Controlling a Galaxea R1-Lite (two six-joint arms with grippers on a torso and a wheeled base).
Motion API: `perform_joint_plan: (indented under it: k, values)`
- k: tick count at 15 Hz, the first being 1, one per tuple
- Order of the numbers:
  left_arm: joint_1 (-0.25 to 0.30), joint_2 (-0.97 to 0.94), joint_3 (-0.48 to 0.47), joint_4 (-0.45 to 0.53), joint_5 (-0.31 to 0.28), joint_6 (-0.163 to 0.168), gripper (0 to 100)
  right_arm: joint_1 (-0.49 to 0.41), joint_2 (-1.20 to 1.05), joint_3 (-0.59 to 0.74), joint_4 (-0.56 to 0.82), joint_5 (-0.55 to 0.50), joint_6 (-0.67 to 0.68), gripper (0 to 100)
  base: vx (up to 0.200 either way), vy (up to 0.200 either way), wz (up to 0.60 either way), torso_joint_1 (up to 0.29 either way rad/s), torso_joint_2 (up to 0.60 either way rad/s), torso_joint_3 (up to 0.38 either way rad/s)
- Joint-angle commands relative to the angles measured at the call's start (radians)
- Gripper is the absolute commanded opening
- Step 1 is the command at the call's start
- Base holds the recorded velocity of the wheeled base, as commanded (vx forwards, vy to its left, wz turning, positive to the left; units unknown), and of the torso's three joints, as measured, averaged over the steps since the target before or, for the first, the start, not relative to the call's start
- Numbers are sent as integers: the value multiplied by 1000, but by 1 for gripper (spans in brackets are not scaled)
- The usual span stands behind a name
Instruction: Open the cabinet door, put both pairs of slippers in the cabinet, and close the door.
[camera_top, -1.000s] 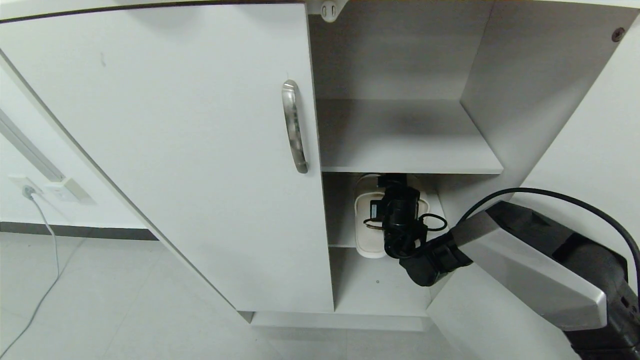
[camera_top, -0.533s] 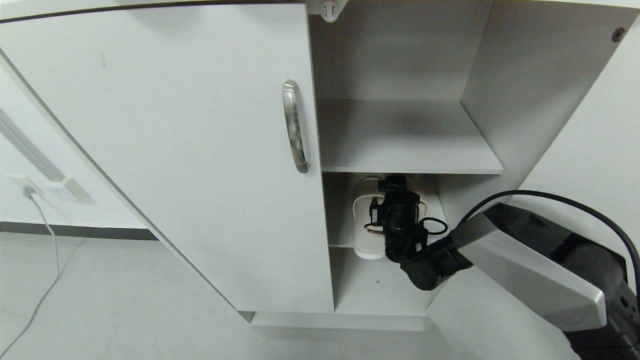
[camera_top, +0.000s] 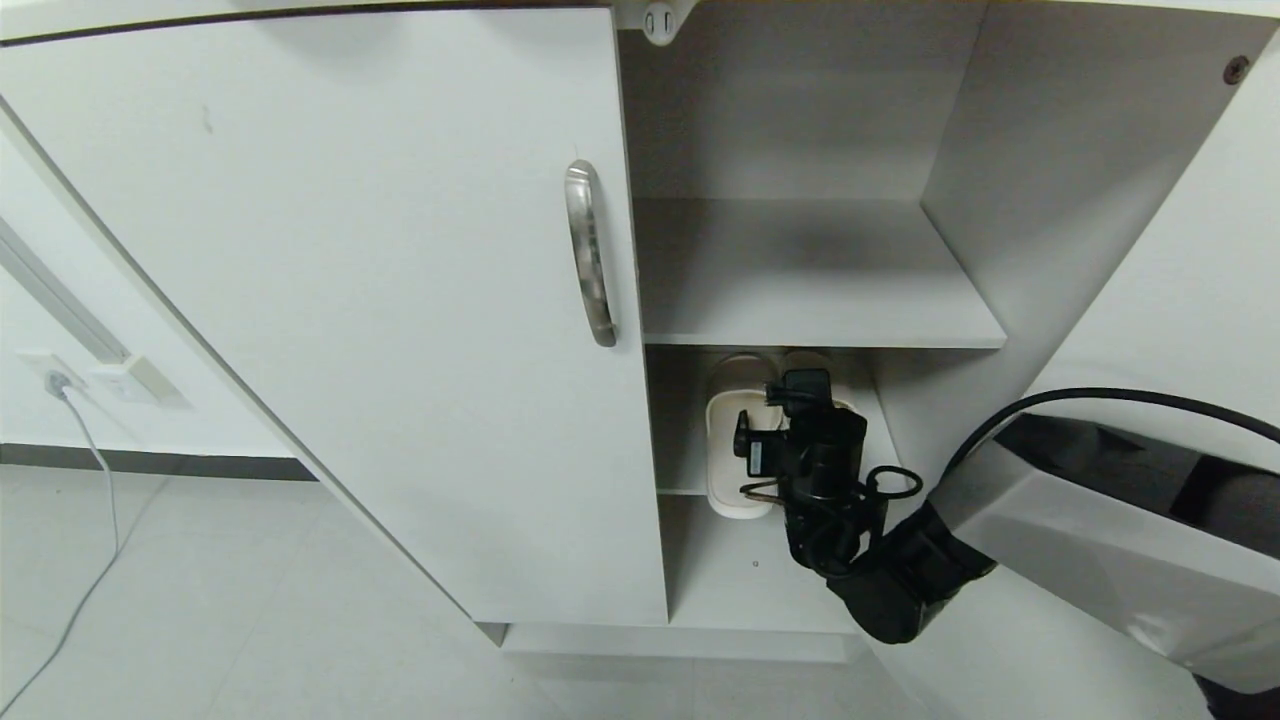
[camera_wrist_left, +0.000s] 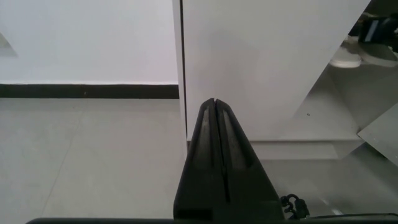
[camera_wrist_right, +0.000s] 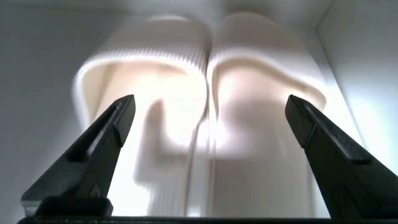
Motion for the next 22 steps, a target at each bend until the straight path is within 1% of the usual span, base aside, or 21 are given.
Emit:
perform_joint_plan:
  k: [1,2,3,5,8,14,22]
  values:
    - [0,1,0,0,0,-1,0,54,-110,185,-71,-1,1,100,0,0,0,0,0,0]
    - [0,1,0,0,0,-1,0,64,-125,228,-92,-2,4,100,0,0,0,0,0,0]
    - [0,1,0,0,0,-1,0,97,-159,349,-163,-2,4,100,0,0,0,0,0,0]
    - [0,1,0,0,0,-1,0,119,-176,424,-222,-2,1,100,0,0,0,0,0,0]
    - [0,1,0,0,-1,1,0,130,-168,425,-224,-2,1,100,0,0,0,0,0,0]
    - [0,1,0,0,-1,-1,0,136,-164,427,-226,-2,1,100,-200,0,0,4,2,2]
    - [0,1,0,0,-1,2,0,133,-164,432,-227,-1,1,100,0,0,0,0,0,0]
